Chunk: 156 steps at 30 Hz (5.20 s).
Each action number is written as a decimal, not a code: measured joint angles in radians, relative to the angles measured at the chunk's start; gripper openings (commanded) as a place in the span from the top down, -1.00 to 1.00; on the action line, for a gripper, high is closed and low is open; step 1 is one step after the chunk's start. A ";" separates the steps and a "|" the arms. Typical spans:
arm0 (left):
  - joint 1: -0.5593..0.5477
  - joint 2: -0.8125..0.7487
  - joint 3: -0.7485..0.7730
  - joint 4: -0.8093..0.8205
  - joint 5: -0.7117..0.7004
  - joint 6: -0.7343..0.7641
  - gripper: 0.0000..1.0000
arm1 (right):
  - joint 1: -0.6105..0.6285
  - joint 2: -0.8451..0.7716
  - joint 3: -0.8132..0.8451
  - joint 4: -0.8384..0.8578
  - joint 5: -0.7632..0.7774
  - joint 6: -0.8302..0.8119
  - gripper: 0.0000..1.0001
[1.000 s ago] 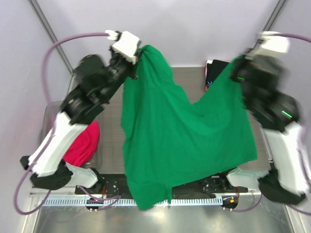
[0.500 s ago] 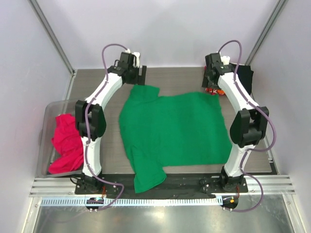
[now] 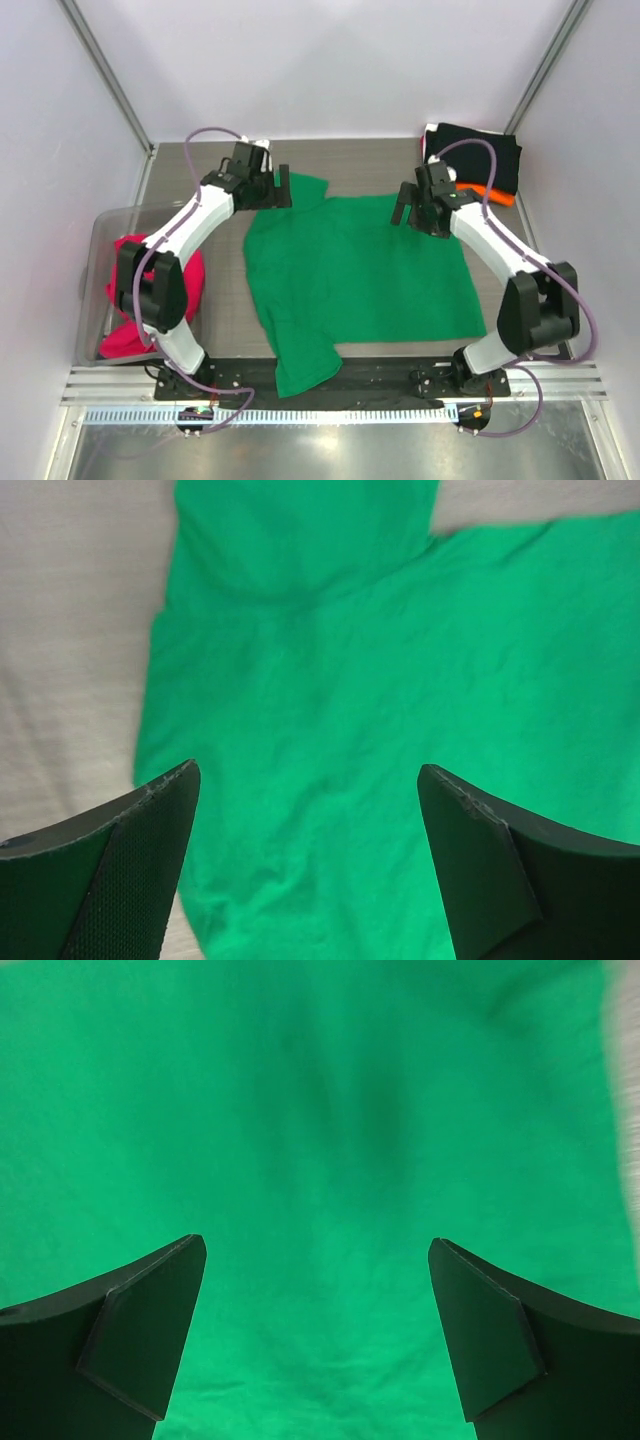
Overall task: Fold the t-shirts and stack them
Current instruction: Flatten the tshirt out, then fold the tshirt
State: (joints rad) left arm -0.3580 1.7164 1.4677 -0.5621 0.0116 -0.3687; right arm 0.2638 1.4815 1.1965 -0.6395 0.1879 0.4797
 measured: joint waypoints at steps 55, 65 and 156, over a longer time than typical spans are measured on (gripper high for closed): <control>-0.600 -0.823 -0.805 -0.315 -0.206 -0.780 -0.23 | -0.011 -0.740 -0.420 -0.152 -0.071 0.211 -0.99; -0.743 -0.884 -1.020 -0.253 -0.145 -0.999 -0.08 | -0.011 -0.778 -0.538 -0.190 -0.151 0.282 -0.99; -0.896 -0.629 -0.930 -0.122 -0.356 -0.998 1.00 | -0.135 -0.476 -0.621 -0.061 0.238 0.481 0.03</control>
State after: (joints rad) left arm -1.2541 1.0878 0.5377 -0.6846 -0.3447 -1.3666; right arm 0.1284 1.0054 0.5755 -0.7002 0.4259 0.9607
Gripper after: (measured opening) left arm 0.007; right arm 0.441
